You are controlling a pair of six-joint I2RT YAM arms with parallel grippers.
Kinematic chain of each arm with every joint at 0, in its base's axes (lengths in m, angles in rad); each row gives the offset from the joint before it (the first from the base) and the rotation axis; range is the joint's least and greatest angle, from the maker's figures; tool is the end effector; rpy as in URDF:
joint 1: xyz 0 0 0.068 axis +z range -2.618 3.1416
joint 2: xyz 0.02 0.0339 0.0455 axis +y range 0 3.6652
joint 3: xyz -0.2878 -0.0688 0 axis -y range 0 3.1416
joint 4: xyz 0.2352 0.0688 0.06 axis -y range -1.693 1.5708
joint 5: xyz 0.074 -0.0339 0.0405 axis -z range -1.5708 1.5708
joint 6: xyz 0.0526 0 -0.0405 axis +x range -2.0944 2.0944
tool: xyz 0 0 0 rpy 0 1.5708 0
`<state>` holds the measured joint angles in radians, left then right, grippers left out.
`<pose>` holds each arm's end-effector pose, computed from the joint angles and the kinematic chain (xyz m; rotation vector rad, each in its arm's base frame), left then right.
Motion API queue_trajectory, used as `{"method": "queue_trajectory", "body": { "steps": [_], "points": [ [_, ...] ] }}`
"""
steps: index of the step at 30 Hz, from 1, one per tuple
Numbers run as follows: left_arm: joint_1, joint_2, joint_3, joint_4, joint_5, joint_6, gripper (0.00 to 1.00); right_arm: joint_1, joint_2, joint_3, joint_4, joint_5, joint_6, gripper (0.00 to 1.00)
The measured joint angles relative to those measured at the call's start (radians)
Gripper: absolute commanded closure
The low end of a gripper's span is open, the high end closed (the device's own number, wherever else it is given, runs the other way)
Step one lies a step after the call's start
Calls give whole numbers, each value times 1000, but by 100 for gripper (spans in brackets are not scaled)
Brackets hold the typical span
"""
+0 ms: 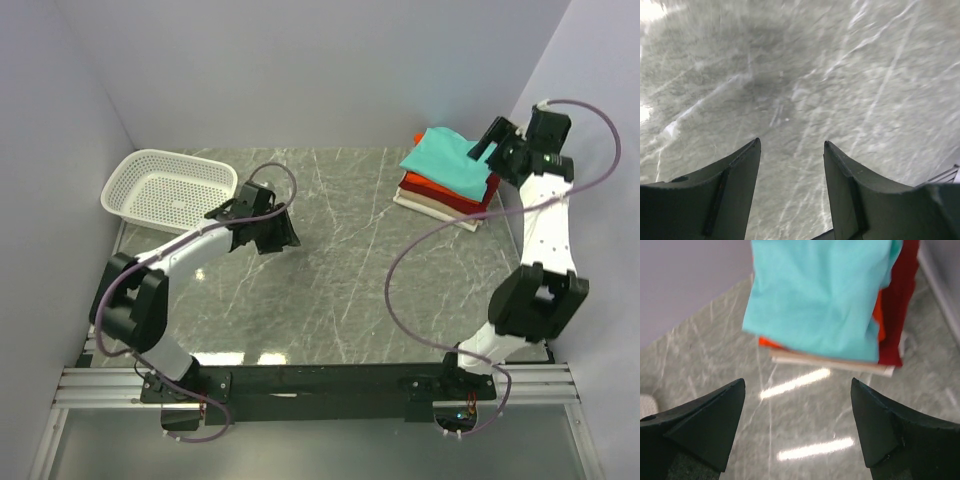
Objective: Fold and stack the t-shirts
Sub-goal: Reset both grippers
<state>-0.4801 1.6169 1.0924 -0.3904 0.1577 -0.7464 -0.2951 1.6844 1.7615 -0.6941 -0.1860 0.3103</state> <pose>0.3010 -0.1661 0.2353 -0.2770 2.5969 -0.6799 0.3712 -0.1027 0.4047 0.5498 2.1131 0.2120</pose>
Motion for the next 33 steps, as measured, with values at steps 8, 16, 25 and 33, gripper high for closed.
{"method": "queue_trajectory", "body": {
  "steps": [8,16,25,33],
  "points": [
    [-16,-207,-70,58,-86,-37,39,35,-361,-505,196,-170,72,7],
    [-64,-393,-191,103,-204,-50,41,354,-531,-824,298,-109,63,7],
    [-68,-557,-300,187,-264,-77,41,580,-566,-954,341,32,51,8],
    [-68,-620,-353,189,-305,-87,40,642,-628,-1000,369,156,40,7]
  ]
}}
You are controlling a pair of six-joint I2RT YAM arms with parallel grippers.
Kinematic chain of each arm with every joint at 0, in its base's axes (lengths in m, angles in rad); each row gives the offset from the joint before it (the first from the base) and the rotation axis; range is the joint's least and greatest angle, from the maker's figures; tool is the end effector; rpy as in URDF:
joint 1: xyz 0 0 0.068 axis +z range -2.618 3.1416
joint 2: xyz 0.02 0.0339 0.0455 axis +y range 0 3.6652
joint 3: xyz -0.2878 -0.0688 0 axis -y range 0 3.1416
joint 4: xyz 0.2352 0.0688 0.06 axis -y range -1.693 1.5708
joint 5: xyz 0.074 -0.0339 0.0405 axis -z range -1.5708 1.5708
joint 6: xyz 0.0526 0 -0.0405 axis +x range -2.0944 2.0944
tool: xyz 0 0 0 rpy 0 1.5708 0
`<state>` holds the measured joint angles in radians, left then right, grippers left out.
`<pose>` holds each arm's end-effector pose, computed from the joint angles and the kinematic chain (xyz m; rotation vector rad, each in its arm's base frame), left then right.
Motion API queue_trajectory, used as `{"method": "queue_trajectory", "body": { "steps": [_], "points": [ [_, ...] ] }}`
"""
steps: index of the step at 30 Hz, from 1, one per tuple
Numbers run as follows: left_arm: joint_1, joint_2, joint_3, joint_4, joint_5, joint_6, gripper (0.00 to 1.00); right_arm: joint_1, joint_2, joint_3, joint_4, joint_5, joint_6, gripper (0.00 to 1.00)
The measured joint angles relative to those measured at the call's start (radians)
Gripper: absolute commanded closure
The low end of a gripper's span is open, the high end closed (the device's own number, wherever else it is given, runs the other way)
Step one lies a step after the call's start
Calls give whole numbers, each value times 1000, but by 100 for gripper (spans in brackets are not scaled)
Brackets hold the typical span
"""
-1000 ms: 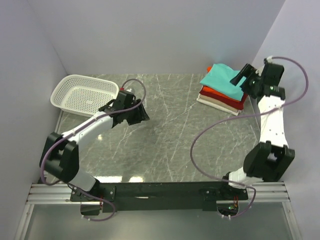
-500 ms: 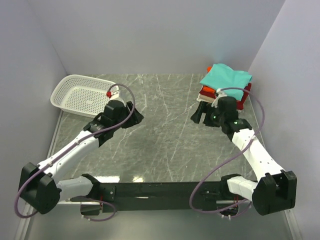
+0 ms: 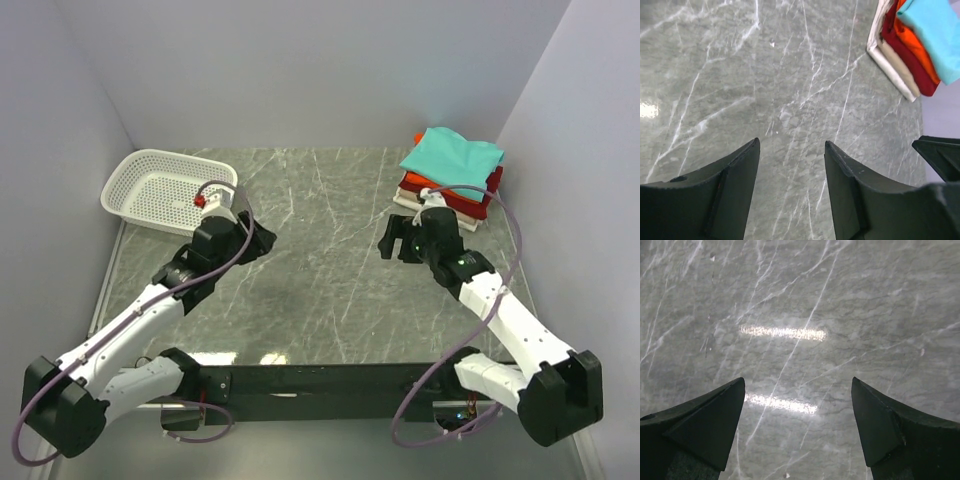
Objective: Fold and stack the t-shirts
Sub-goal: Reset both grippers
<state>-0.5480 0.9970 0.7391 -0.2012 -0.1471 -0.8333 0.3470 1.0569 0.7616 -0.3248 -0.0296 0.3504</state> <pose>0.1914 -0.1078 0.2974 -0.3935 2.0640 -0.7114 0.2101 0.0776 0.2795 -0.0132 2.2227 0.4218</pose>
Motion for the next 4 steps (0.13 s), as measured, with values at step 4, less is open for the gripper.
{"method": "queue_trajectory", "body": {
  "steps": [4],
  "points": [
    [-2,-43,-10,1,-28,2,37,13,-51,-15,11,55,0,8]
  ]
}}
